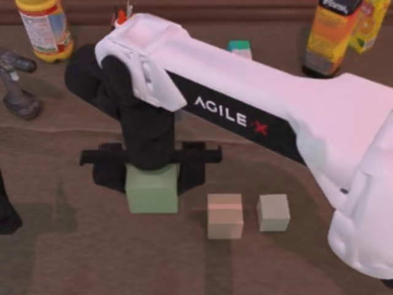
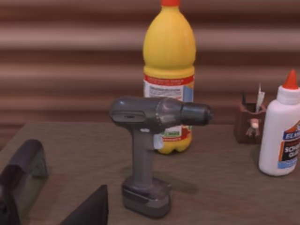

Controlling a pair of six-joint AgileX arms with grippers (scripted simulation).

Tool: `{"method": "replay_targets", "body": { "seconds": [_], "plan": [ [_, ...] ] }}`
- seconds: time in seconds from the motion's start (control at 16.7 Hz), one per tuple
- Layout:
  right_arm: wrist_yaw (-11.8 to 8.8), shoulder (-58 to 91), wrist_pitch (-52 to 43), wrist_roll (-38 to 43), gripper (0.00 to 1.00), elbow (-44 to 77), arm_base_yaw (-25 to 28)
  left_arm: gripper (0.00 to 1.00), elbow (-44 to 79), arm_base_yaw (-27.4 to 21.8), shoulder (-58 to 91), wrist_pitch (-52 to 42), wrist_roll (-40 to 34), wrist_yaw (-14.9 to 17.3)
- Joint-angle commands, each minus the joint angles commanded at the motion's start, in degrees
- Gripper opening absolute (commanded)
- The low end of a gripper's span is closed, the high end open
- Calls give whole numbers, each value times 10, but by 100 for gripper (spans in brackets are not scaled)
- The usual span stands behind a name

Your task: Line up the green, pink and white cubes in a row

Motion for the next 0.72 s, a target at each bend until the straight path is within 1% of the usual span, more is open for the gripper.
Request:
{"method": "replay_targets", "body": {
  "seconds": [0.12,0.42,0.72],
  "plan": [
    [0,1,-2,8,0,5,8,100,0,0,0,0,0,0],
    [0,-2,9,8,0,-6,7,100,0,0,0,0,0,0],
    [0,2,110,7,0,-104,8,100,0,0,0,0,0,0]
  ]
}}
